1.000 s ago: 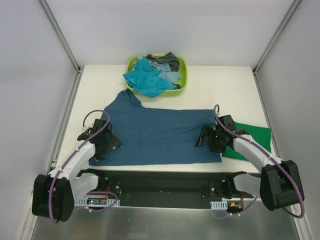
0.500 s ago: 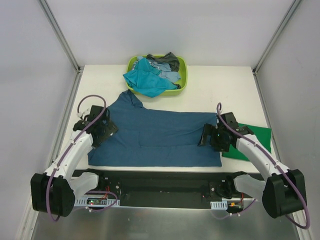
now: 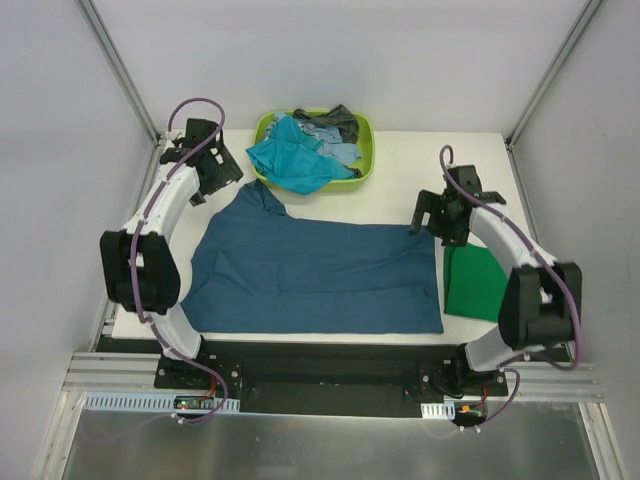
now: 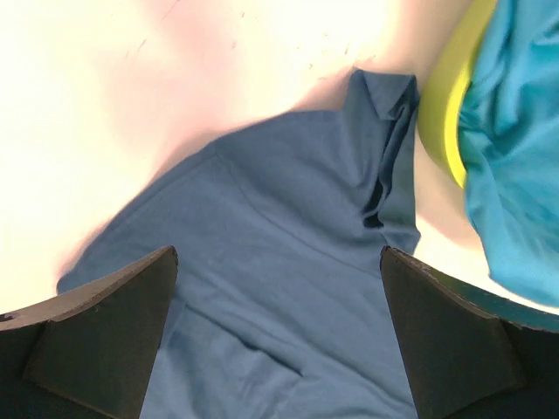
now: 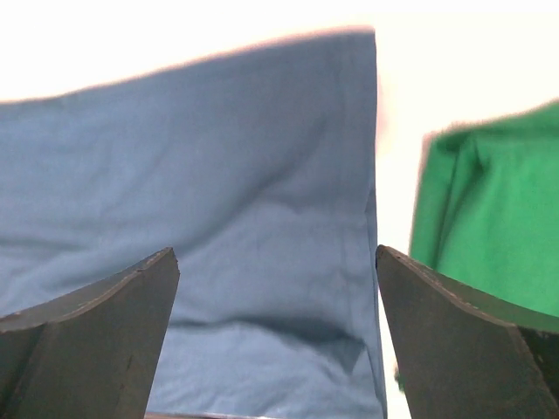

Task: Fold and stack the t-shirts
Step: Grap the side of the flattened tshirt furthest away from the robot with both arms

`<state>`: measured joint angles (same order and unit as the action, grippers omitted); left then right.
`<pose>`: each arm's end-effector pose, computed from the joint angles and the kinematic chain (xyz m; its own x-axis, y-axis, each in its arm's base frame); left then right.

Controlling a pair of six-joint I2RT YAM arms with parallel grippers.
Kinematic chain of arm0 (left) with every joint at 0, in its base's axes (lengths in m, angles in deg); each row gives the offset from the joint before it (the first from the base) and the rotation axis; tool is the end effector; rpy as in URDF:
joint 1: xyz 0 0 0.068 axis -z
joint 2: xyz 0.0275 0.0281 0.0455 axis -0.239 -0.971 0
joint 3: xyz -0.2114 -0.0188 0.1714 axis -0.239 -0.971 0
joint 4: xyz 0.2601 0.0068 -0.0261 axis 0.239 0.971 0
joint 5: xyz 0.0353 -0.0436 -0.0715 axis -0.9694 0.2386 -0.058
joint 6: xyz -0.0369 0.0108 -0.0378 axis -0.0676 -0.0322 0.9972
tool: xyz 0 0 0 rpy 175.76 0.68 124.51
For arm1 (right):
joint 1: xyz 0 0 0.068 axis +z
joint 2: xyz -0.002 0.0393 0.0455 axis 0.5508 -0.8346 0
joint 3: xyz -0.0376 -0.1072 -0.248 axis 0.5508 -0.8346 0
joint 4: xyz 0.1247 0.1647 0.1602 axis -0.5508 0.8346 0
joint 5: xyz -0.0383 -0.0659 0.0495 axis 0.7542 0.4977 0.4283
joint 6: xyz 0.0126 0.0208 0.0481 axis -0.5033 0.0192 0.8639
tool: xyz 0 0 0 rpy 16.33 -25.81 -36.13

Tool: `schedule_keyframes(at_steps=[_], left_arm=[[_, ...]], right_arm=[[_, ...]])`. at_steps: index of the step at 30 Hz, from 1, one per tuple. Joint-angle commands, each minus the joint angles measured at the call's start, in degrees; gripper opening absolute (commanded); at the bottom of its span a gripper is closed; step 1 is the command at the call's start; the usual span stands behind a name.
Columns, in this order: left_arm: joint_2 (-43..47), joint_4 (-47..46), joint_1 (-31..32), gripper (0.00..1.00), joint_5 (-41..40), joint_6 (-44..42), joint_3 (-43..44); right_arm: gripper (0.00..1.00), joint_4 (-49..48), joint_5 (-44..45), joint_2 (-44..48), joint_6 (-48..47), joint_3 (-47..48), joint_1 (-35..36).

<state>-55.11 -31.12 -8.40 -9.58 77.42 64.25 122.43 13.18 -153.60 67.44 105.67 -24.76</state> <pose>0.3716 -0.0278 0.3115 -0.5541 -0.5201 -0.6499 -0.4645 0.8411 -0.2771 0.2992 0.0480 0.2489 -0.8242 -0.0285 -0.5656 -0.1099 0.9878 0.1103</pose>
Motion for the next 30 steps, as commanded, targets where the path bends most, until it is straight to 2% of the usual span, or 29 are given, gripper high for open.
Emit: schedule_keyframes(at_steps=[1,5,8,14,17,21,23,30], left_arm=[[-7.05,0.8,-1.21,0.99,8.23,-3.97,4.0],[-10.05,-0.08,-1.3,0.99,7.99,-5.2,4.7],[-10.84,-0.35,-1.3,0.99,7.73,-5.91,4.79],[-10.76,-1.05,-1.39,0.99,6.85,-6.17,2.25],[-11.02,-1.32,-1.48,0.99,6.93,-6.17,1.45],[-11.11,-1.4,-1.56,0.99,7.29,-6.52,1.36],[-10.84,-1.49,-1.65,0.99,7.02,-6.61,1.45],[-9.35,-1.49,-1.83,0.99,6.5,-7.14,0.92]], right_arm=[[0.97,0.4,-1.13,-13.19,-3.23,11.82,-1.28],[0.98,1.98,-1.92,-23.66,-4.99,21.06,-2.42],[0.99,2.6,-1.39,-27.8,-7.71,23.53,-3.57],[0.86,4.36,-1.03,-31.85,-7.45,24.24,-4.71],[0.72,4.27,-2.18,-32.55,-7.54,24.07,-4.8],[0.26,3.84,-0.87,-31.94,-7.8,24.24,-4.8],[0.12,3.05,-1.39,-32.03,-8.85,25.73,-4.8],[0.01,-1.08,-2.36,-26.6,-14.65,25.22,-4.71]])
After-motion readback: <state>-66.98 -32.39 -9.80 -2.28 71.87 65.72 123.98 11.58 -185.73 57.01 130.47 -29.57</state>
